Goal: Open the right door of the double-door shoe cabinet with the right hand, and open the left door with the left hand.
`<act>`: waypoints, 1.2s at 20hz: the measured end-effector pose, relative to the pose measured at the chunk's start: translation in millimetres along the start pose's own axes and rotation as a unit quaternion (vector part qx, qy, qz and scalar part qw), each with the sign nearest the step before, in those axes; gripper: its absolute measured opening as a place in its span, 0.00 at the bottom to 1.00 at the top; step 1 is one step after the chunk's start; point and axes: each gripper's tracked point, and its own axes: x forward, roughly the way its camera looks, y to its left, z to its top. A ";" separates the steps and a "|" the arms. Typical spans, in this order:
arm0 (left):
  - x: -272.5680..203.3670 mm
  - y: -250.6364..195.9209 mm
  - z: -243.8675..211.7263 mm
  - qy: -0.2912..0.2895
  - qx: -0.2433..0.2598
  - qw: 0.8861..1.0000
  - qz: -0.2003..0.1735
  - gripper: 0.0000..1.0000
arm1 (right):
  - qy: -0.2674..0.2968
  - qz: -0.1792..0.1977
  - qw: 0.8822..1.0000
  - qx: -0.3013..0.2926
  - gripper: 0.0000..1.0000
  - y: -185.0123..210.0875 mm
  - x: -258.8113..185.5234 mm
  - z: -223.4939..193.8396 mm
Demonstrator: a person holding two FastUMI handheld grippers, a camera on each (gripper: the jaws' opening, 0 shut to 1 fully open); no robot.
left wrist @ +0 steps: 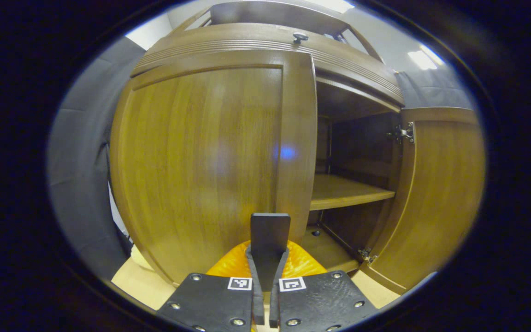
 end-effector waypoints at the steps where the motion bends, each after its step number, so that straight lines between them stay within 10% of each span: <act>1: -6.6 0.9 1.6 -0.001 0.001 1.000 0.001 0.07 | -0.001 0.004 1.000 -0.002 0.98 2.3 -3.7 -2.3; 24: -134.1 73.9 -24.3 -0.007 -0.003 1.000 0.024 0.06 | -0.030 0.092 0.995 -0.036 0.98 72.6 -34.6 -9.1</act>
